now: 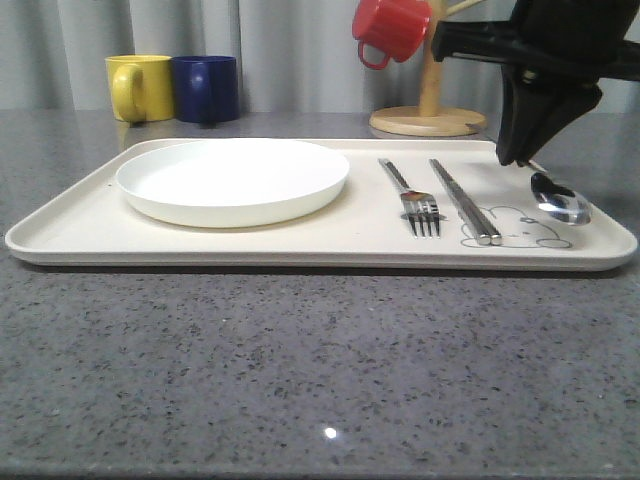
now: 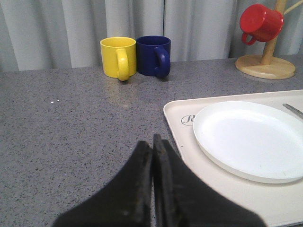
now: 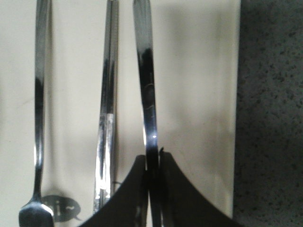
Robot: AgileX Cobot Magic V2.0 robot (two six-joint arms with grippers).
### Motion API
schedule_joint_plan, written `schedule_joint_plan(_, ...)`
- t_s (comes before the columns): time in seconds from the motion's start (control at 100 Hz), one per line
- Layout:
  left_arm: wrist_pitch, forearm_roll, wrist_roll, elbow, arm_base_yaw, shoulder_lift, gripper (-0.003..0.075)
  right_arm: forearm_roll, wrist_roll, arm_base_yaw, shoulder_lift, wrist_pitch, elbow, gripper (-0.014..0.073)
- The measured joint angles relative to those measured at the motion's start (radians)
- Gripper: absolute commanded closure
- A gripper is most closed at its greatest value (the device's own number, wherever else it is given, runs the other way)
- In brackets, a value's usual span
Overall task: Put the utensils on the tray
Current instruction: 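Grasp the silver spoon and lower it onto the tray beside the chopsticks, then open the right gripper and lift it away from the tray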
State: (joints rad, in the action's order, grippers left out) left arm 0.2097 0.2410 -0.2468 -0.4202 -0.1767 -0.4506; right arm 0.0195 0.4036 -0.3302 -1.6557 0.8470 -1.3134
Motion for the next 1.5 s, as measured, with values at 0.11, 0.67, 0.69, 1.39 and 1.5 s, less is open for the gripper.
schedule_joint_plan(0.11, 0.000, 0.000, 0.000, 0.000, 0.000, 0.000, 0.0738, 0.004, 0.018, 0.000, -0.027, -0.007, 0.000, 0.0577)
schedule_joint_plan(0.67, 0.000, 0.000, 0.000, 0.000, 0.000, 0.000, 0.0738, 0.026, 0.041, -0.002, -0.046, -0.014, 0.000, 0.0328)
schedule_joint_plan(0.69, 0.000, 0.000, 0.000, 0.000, 0.000, 0.000, 0.0738, 0.026, 0.041, -0.002, -0.046, -0.014, 0.000, 0.0323)
schedule_joint_plan(1.39, 0.000, 0.000, 0.000, 0.000, 0.000, 0.000, 0.0738, 0.183, 0.041, 0.076, 0.252, 0.052, -0.005, 0.0321)
schedule_joint_plan(1.5, 0.000, 0.000, 0.000, 0.000, 0.000, 0.000, 0.0738, 0.197, 0.041, 0.094, 0.360, 0.041, 0.070, 0.0321)
